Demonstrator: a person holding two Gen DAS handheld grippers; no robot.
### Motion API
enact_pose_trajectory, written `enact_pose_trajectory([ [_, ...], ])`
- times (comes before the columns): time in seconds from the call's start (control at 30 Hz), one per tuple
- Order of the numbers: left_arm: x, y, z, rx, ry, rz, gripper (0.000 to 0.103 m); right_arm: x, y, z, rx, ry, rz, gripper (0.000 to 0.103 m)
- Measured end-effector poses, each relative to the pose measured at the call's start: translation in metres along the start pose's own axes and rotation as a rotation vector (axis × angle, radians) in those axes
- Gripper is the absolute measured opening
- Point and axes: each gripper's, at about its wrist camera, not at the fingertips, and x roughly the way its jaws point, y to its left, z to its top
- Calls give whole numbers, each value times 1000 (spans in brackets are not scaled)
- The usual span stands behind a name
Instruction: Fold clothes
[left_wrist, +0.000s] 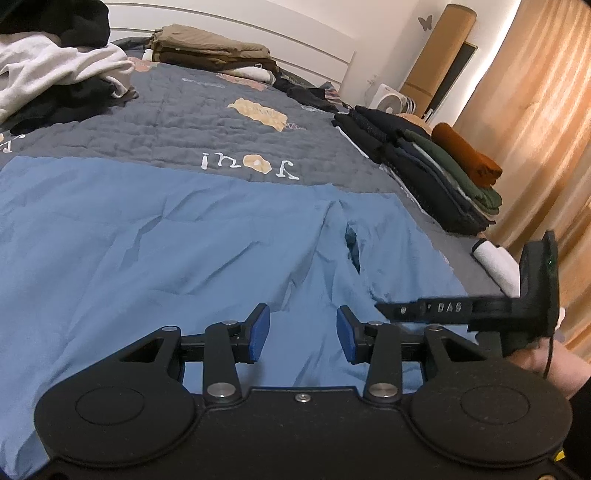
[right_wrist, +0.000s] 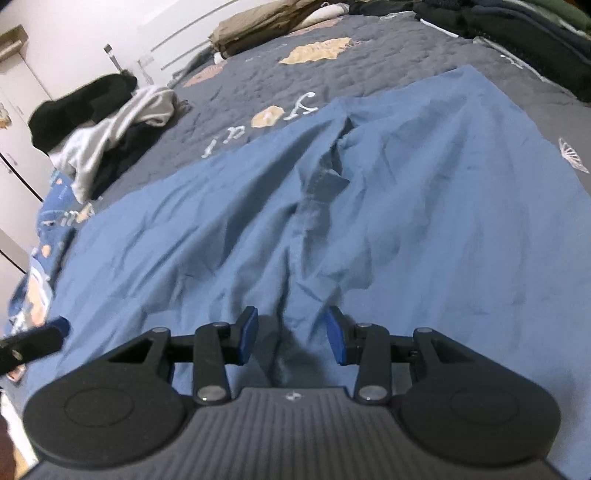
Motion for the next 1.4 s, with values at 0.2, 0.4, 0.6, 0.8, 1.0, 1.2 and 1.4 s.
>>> enact_pose_trajectory([
  [0.2, 3, -3, -3, 14, 11, 0, 40, 6, 12, -7, -42, 27, 5, 40],
  [0.4, 2, -4, -5, 20, 11, 4, 40, 17, 15, -9, -41, 39, 12, 40],
  [0.6, 2, -5, -6, 27, 16, 6, 40, 27, 20, -11, -71, 34, -22, 42],
  [0.8, 1, -3, -6, 22, 15, 9, 41, 27, 24, -13, -89, 16, -27, 42],
  [1.0, 1, -3, -7, 23, 16, 12, 41, 19, 31, -11, -80, 3, 1, 8],
  [1.2, 1, -3, -6, 24, 14, 14, 41, 2, 38, -3, -67, -61, 35, 4],
  [1.4, 1, -3, -6, 25, 15, 16, 41, -18, 27, 7, -39, -127, -21, 3],
])
